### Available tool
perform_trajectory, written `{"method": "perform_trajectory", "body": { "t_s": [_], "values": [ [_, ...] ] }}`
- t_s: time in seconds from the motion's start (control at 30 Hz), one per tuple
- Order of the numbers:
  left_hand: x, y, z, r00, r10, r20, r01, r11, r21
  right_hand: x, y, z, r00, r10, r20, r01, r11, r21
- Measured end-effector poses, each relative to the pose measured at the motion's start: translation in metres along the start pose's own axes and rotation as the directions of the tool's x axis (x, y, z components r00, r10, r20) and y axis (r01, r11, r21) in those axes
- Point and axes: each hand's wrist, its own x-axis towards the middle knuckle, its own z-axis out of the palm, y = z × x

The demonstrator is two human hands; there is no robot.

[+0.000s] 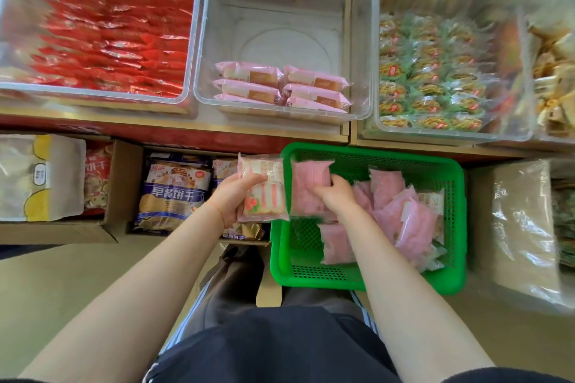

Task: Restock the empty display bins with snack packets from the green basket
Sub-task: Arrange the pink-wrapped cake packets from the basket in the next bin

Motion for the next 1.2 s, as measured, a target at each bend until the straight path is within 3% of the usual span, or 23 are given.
{"method": "perform_trajectory", "body": {
  "t_s": [0.17,0.3,0.43,0.53,0.7,0.9,0.97,1.03,1.1,1.2],
  "values": [
    [-0.023,0.014,0.005,0.994,0.094,-0.052,-0.093,0.995,0.03,-0.05,-0.04,-0.014,0.986,-0.163,-0.025,0.165,0.978,0.127],
    [-0.047,0.029,0.021,0.986,0.139,0.089,-0.141,0.99,0.015,-0.086,-0.074,0.0,0.933,-0.359,0.033,0.357,0.932,0.067],
    [-0.07,0.046,0.023,0.978,0.126,0.167,-0.105,0.987,-0.125,-0.11,-0.095,0.002,0.87,-0.484,0.099,0.483,0.875,0.034],
    [-0.079,0.058,0.017,0.958,0.128,0.255,-0.088,0.983,-0.163,-0.124,-0.107,-0.003,0.868,-0.487,0.093,0.49,0.872,-0.004],
    [-0.096,0.075,0.021,0.94,0.165,0.298,-0.138,0.984,-0.112,-0.129,-0.118,-0.016,0.888,-0.4,0.226,0.42,0.906,-0.047],
    [-0.102,0.098,0.027,0.955,0.24,0.177,-0.217,0.966,-0.141,-0.127,-0.12,-0.047,0.848,-0.455,0.271,0.369,0.874,0.315],
    [-0.103,0.107,0.03,0.954,0.267,0.136,-0.238,0.951,-0.198,-0.123,-0.119,-0.057,0.815,-0.51,0.276,0.285,0.766,0.576],
    [-0.104,0.116,0.034,0.949,0.297,0.105,-0.259,0.926,-0.273,-0.126,-0.119,-0.063,0.77,-0.581,0.264,0.125,0.542,0.831],
    [-0.105,0.125,0.04,0.944,0.325,0.054,-0.289,0.895,-0.34,-0.125,-0.118,-0.065,0.773,-0.593,0.225,0.01,0.367,0.93],
    [-0.103,0.135,0.051,0.932,0.363,0.014,-0.328,0.858,-0.396,-0.117,-0.122,-0.057,0.788,-0.573,0.227,0.006,0.376,0.927]
  ]
}}
